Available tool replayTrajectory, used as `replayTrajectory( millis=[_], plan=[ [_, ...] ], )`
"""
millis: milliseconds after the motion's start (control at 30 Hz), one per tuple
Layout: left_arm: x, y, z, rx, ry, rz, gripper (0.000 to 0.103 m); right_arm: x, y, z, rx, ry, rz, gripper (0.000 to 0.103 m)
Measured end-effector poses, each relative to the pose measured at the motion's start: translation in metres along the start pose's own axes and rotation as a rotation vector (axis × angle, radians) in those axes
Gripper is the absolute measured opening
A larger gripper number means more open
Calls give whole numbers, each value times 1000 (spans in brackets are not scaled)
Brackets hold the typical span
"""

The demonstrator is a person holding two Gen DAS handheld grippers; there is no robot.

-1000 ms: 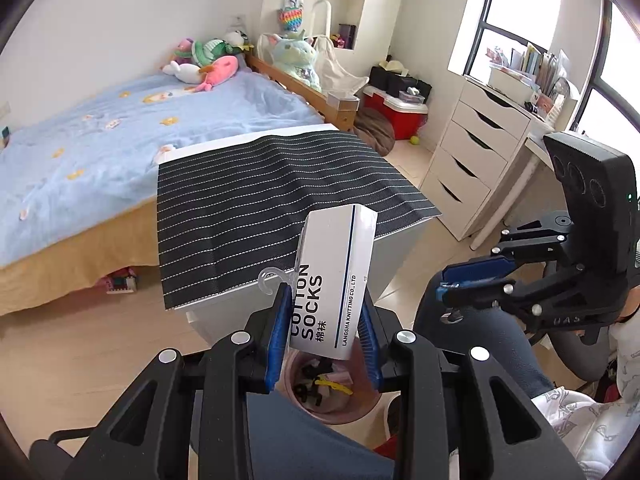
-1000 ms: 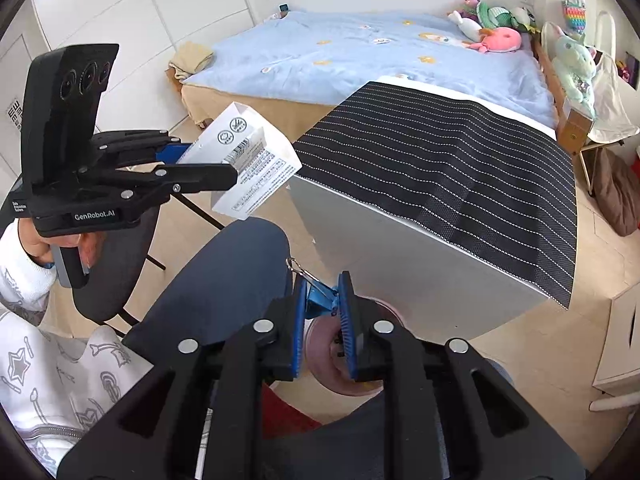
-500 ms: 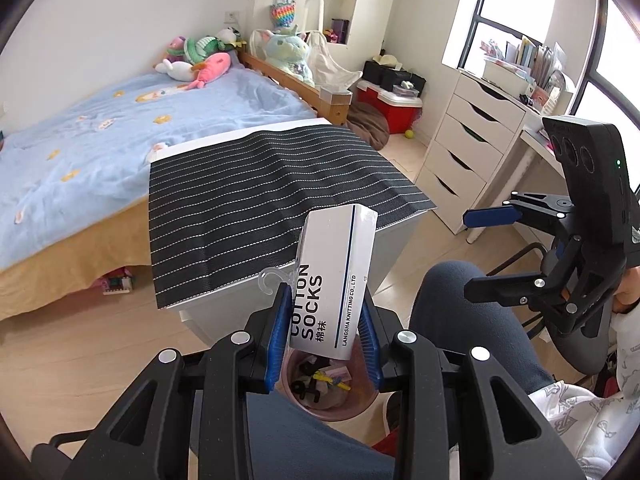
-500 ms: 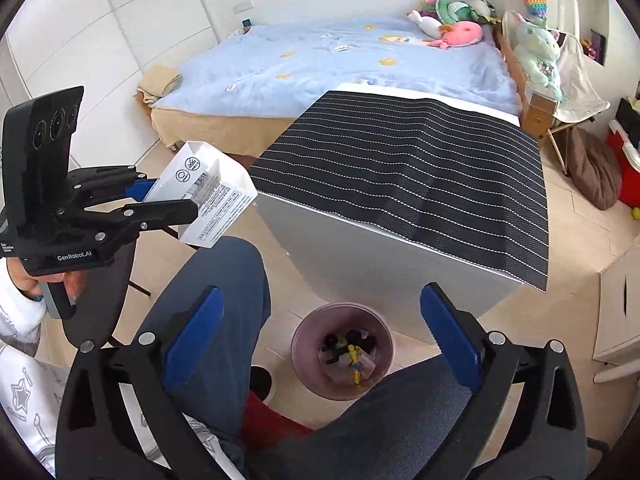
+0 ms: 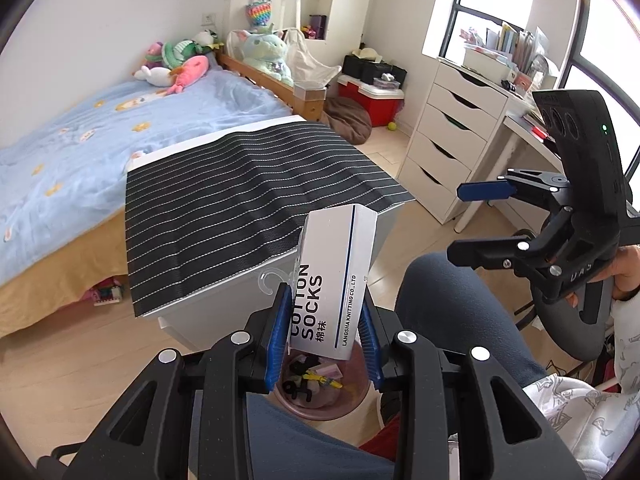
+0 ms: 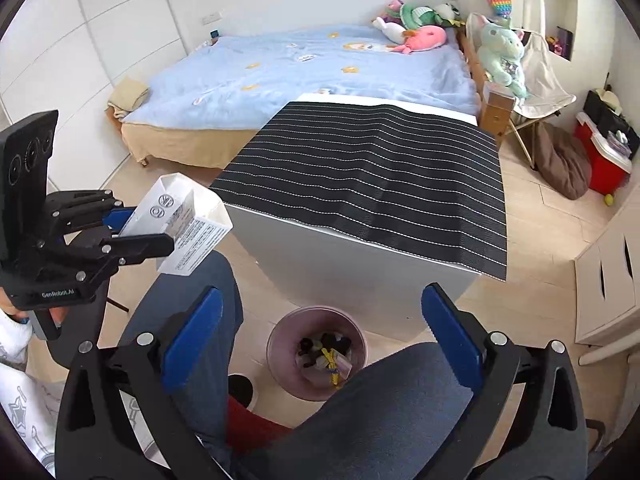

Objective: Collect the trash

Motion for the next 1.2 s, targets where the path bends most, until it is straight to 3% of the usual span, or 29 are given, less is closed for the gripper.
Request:
replayTrajectory(
  millis=[233, 333, 433, 500, 700, 1200],
  plan=[
    [2, 12, -5, 28, -1, 23, 33, -10, 14, -5, 43, 32, 1, 98],
    [3, 16, -6, 42, -4, 33, 38, -12, 18, -8, 56, 43, 2, 98],
    [4, 18, -6, 41, -3, 48, 56, -14, 20, -10, 66, 49, -1, 98],
    [5, 17, -6, 27, 7, 57, 88, -14, 20, -10, 71, 48, -2, 98],
    [9, 10, -2, -8, 2, 42, 95, -10, 19, -8, 74, 40, -9, 98],
    [2, -21, -10, -64, 37, -37, 95, -9, 12, -19, 76, 80, -7, 100]
  ],
)
Point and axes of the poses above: each gripper's, at about its wrist camera, not at the fingertips, and x roughly the way its jaws point, y to its right, z to its underside, the point moved 7 cm from there along x, roughly the way its jaws point, and after that the axes turned 13 degrees about x, right-handed, at the moved point
